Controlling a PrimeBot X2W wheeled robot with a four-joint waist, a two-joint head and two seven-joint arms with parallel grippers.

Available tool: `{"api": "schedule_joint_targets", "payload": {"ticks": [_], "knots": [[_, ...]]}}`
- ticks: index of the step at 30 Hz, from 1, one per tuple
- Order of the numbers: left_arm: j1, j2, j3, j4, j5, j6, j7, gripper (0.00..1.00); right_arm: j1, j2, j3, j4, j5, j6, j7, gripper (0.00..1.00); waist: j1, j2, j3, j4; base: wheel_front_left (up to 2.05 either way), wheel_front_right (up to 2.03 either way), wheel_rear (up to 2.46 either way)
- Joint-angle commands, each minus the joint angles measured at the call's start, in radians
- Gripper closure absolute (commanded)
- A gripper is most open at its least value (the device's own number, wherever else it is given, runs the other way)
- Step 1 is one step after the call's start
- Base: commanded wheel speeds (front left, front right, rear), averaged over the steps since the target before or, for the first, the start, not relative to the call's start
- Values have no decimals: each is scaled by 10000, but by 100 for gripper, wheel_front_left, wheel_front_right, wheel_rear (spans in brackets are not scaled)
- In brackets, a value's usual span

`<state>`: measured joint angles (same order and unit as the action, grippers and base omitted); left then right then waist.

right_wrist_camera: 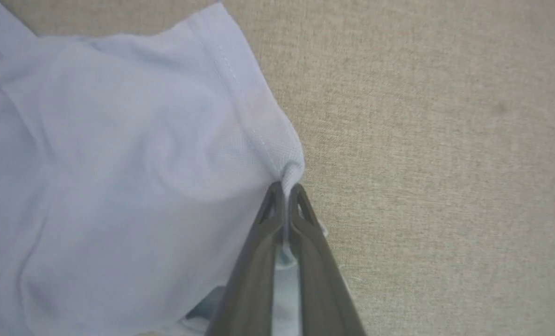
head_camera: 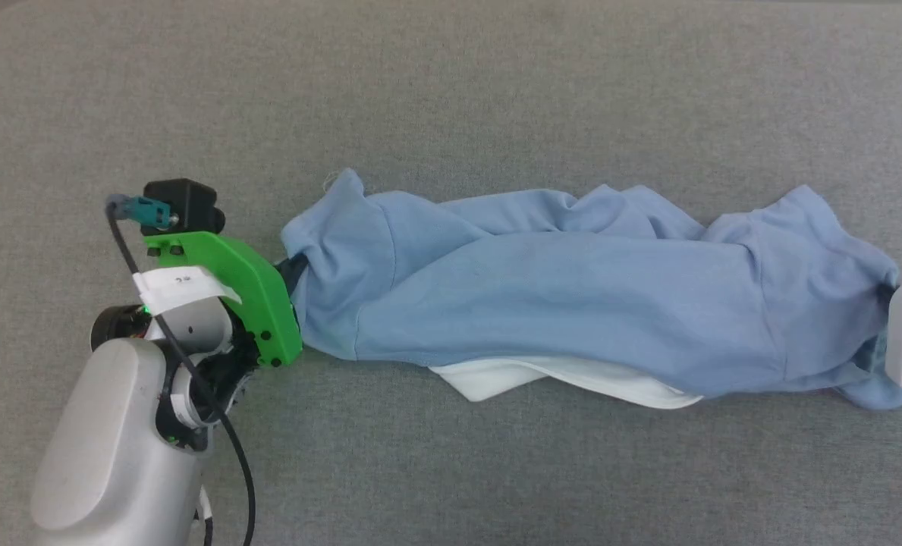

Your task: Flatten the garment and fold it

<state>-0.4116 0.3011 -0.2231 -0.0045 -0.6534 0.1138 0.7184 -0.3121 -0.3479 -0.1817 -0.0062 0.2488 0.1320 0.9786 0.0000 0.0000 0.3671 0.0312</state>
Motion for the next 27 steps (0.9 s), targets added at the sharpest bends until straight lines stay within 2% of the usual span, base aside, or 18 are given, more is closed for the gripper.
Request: {"api": "schedule_joint_targets", "payload": {"ticks": [1, 9, 17, 22, 27], "knots": [[28, -31, 124, -35, -39, -87, -195, 100, -251, 65, -114, -141, 42, -13, -305, 100, 0, 0, -341, -84, 0, 0, 0], [185, -40, 590, -445, -289, -54, -724, 100, -395, 442, -630, -804, 422, -13, -1173, 100, 0, 0, -1234, -234, 0, 0, 0], [230, -50, 1085, -948, -443, 35, -1290, 100, -555, 936, -950, -1317, 915, -13, -1630, 100, 0, 0, -1531, -324, 0, 0, 0], [-628, -4, 1191, -888, -242, -3, -1651, 100, -1629, 998, -981, -1180, 1191, -13, -2140, 100, 0, 0, -1457, -288, 0, 0, 0], [-2105, 99, 1172, -459, 112, -132, -2018, 100, -3343, 925, -945, -761, 1504, -13, -2517, 100, 0, 0, -1473, -189, 0, 0, 0]]}}
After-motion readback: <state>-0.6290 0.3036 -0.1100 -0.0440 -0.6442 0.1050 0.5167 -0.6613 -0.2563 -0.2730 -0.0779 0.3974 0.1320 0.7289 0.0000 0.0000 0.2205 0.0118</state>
